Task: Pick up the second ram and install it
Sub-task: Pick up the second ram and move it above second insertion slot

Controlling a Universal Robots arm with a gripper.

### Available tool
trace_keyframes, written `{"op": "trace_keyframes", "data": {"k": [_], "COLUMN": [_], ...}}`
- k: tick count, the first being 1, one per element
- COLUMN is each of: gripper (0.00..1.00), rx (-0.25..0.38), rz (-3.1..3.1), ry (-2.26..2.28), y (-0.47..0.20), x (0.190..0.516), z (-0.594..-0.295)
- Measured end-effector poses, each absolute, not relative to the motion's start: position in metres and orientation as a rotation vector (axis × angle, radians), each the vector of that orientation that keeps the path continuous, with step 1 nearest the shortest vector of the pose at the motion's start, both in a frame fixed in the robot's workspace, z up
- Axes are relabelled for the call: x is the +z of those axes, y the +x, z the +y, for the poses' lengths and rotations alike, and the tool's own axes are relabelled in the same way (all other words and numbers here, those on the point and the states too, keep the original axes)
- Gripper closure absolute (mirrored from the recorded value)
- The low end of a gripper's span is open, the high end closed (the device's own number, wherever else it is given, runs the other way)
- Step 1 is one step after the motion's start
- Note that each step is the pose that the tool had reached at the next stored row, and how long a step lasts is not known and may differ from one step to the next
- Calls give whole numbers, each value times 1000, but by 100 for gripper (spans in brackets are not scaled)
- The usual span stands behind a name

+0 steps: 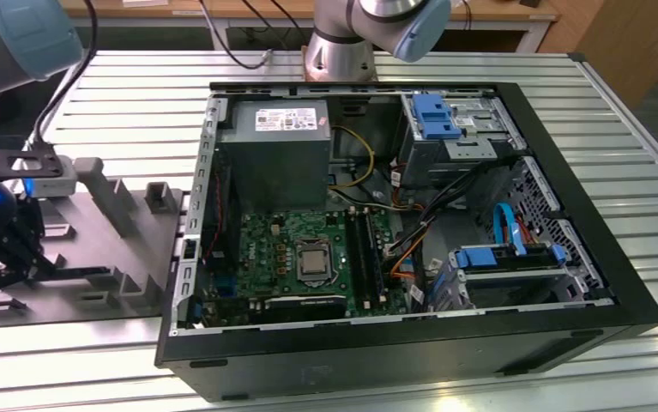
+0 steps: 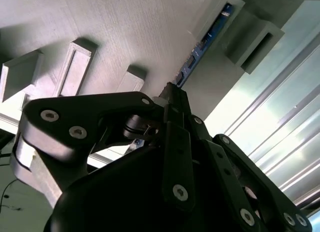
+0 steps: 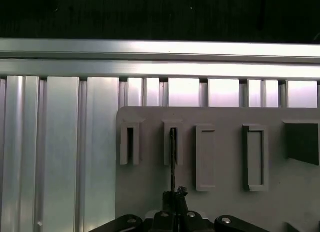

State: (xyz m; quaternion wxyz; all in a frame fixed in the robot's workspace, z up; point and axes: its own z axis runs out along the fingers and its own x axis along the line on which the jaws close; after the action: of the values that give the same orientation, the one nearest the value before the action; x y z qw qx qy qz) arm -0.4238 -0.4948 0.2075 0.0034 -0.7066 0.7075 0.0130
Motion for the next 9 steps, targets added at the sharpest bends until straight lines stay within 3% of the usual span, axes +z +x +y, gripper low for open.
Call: {"op": "trace_keyframes", "data": {"k": [9], "gripper": [89], "rx": [41], "rz": [2218], "ry": [-2215], "y": [-424], "x": [228], "z": [-495]}}
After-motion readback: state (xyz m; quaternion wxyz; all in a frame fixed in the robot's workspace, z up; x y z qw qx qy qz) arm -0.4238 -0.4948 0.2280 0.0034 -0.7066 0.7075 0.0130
